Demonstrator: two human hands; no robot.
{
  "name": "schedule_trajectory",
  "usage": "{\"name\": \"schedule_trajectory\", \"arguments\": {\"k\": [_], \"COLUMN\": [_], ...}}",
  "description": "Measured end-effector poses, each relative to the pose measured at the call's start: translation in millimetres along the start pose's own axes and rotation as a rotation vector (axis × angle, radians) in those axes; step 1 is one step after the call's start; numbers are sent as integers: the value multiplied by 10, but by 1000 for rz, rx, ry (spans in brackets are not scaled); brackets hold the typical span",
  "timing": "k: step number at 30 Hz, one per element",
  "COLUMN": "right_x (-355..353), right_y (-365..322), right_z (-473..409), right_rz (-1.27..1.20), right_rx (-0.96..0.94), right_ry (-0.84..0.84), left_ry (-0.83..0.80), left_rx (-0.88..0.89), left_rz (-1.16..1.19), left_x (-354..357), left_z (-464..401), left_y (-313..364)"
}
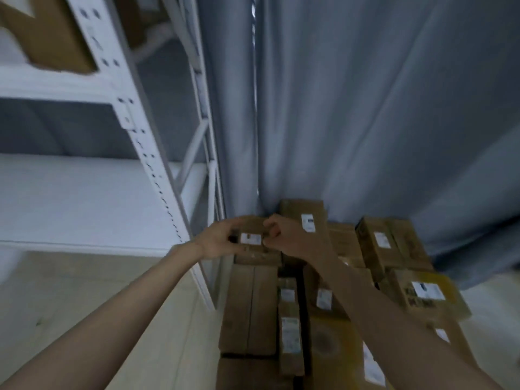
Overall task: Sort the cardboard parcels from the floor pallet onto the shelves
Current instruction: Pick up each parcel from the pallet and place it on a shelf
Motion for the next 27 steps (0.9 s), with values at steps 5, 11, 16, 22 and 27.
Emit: {"name": "schedule_trajectory", "arguments": {"k": [5, 11, 16, 22, 27], "right_x": [-436, -669, -652, -542, -539], "right_y": [-657, -1492, -2306, -3211, -3709], "right_z": [8, 77, 147, 117, -94], "right_rz": [118, 157, 146, 9, -183], "right_rx": [-155, -307, -434, -533, -475], "right_ry": [28, 70, 94, 209, 300], "left_ry": [193, 398, 551, 679, 748], "left_rx": [-12, -46, -54, -59, 6], "left_rz": [-148, -194, -260, -289, -223], "left_x": [-664, -1254, -1669, -2183, -2653], "left_z": [586, 1375, 1998, 2541, 2572], "left_y": [356, 589, 617, 510, 425]}}
Point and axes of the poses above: each hand's wrist, its own z-axis away from the middle knuckle, its own x-axis out of the palm, y = z × x, the point moved 2 cm from there along -z, towards the middle knuckle, and after that the axes turned 9 degrees about z, right-handed, at the moved point
